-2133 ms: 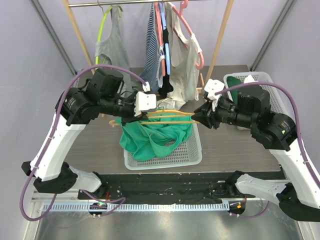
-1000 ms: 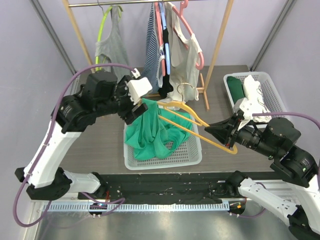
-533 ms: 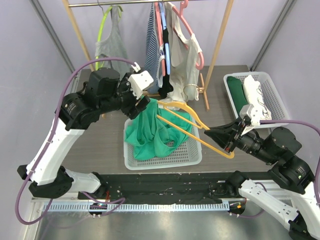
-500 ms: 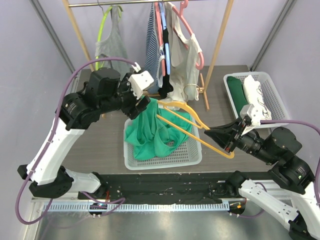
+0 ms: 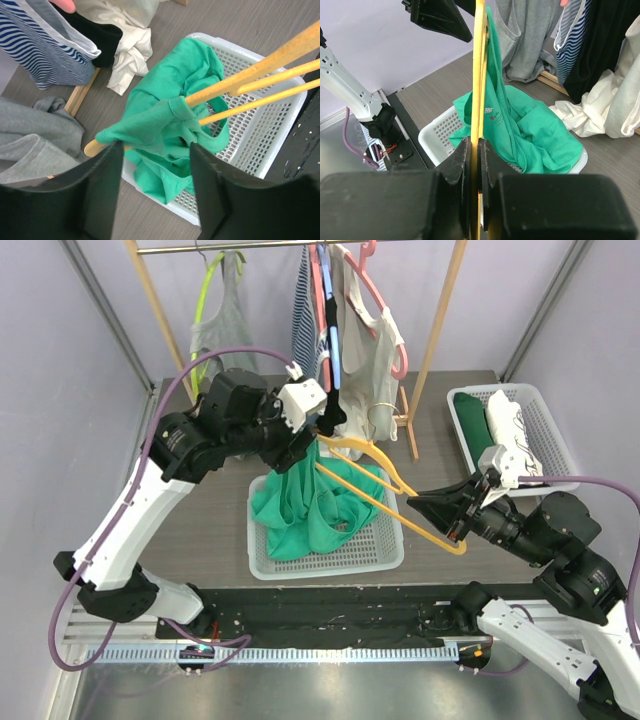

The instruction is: Remove the tank top from the hanger

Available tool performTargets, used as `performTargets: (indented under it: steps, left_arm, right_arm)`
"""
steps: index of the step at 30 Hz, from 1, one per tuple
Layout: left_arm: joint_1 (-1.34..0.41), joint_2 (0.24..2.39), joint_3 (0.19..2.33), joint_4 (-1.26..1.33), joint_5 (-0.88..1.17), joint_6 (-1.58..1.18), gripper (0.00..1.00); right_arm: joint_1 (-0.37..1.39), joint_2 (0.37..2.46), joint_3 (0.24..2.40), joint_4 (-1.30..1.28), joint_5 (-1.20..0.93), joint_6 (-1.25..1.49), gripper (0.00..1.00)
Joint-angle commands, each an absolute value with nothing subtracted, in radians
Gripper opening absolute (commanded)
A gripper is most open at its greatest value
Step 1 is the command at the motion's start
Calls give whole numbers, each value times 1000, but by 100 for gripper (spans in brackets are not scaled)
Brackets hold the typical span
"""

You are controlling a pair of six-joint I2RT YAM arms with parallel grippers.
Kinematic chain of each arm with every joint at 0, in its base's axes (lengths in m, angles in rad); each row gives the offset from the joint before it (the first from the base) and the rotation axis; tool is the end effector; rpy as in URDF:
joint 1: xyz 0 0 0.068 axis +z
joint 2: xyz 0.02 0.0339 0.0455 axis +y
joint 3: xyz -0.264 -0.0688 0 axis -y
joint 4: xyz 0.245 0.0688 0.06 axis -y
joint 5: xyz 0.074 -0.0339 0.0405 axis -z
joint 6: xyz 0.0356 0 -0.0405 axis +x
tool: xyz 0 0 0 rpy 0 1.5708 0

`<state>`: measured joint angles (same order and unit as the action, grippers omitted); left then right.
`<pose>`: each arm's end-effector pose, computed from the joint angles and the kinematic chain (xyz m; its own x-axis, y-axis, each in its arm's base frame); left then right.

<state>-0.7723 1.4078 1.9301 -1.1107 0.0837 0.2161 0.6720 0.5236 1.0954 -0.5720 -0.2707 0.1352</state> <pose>0.1774 -0.1770 0.4875 -0.2285 0.5209 -0.8224 0.8131 0.5668 0.1330 0.0514 0.0530 0.4285 -0.1092 0.0791 -0.9909 -0.8017 0.5823 0.1348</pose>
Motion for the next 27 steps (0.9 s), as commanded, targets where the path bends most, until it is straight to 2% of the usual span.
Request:
performTargets:
  steps: [1, 4, 5, 10, 22, 27]
  left_arm:
    - [-782, 1431, 1979, -1065, 106, 195, 54]
    - [-785, 1443, 1996, -1060, 95, 192, 40]
    - [-787, 1445, 1997, -1058, 88, 192, 31]
    - [-790, 1445, 2006, -1052, 55, 199, 1]
    - [-790, 1359, 2049, -1057, -66, 276, 0]
    - [-787, 1335, 1999, -1055, -92, 282, 0]
  right_arm:
    - [672, 522, 1111, -436, -285, 150, 1]
    - [670, 515, 1106, -436, -282, 149, 1]
    - [672, 514, 1106, -434, -282, 150, 1]
    - [670, 514, 1101, -446, -278, 147, 1]
    - [670, 511, 1104, -554, -242, 115, 1]
    - [672, 502, 1117, -580, -244, 114, 1]
